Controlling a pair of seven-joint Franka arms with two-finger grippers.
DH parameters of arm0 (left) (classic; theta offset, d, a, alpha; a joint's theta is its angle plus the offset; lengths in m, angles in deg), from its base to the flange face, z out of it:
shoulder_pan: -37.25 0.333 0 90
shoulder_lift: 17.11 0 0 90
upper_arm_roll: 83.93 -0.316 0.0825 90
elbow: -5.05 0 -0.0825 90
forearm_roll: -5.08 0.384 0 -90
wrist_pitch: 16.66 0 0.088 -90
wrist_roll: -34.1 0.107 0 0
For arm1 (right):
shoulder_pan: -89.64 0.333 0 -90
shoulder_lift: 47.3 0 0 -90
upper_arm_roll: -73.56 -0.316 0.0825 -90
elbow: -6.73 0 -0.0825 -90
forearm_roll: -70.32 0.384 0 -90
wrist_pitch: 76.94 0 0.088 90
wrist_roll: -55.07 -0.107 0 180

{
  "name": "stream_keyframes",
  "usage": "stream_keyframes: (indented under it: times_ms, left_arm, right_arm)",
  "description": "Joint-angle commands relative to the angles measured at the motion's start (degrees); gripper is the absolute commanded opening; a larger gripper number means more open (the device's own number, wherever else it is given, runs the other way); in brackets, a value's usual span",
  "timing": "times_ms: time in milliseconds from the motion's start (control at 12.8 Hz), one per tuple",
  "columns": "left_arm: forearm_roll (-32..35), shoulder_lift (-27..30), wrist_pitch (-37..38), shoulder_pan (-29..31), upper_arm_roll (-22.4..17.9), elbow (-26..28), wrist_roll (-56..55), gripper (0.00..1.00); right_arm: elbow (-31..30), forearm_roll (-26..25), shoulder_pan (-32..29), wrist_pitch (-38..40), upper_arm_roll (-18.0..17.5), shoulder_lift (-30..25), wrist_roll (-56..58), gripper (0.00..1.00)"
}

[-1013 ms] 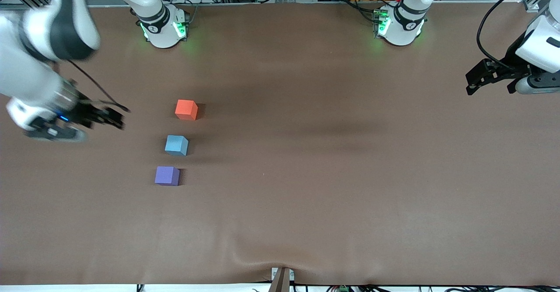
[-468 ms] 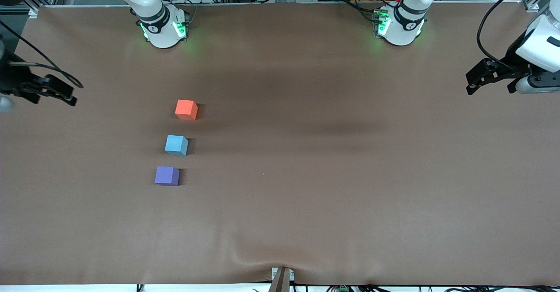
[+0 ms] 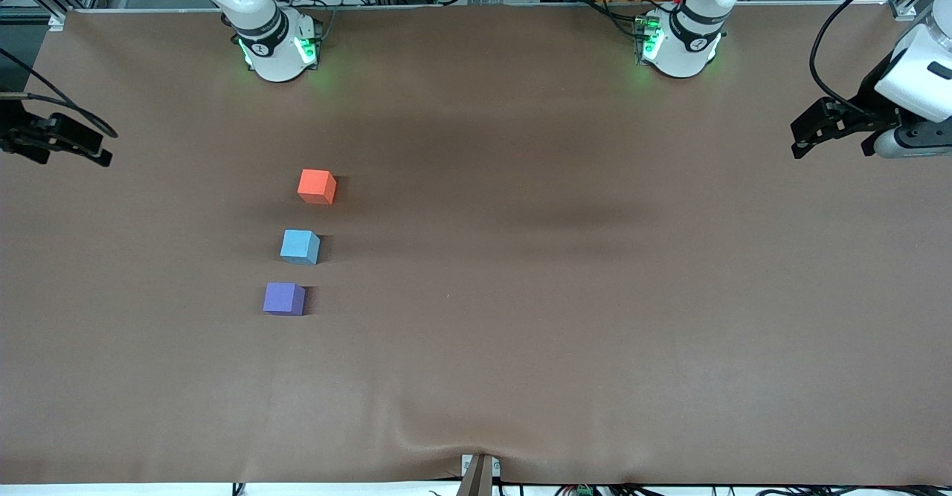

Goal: Place blue block between orange and purple blocks

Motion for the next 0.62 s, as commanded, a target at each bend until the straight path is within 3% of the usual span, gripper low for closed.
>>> stream_keyframes:
  times_ms: [0, 156, 545]
  left_arm:
    - [-1.16, 0.27, 3.75, -0.08, -0.20, -2.58, 1.48, 1.00]
    - [-1.16, -1.05, 6.04, -0.26, -0.20, -5.05, 1.56, 1.00]
    - [-3.27, -1.14, 6.31, -0.08, -0.20, -5.06, 1.47, 1.00]
  right_arm:
    - [1.68, 0.90, -3.86, 2.67, -4.08, 0.63, -0.86, 1.00]
    - [1.68, 0.63, -4.05, 2.94, -4.54, 0.54, -0.77, 1.00]
    - [1.68, 0.54, -4.22, 2.86, -4.36, 0.37, -0.25, 1.00]
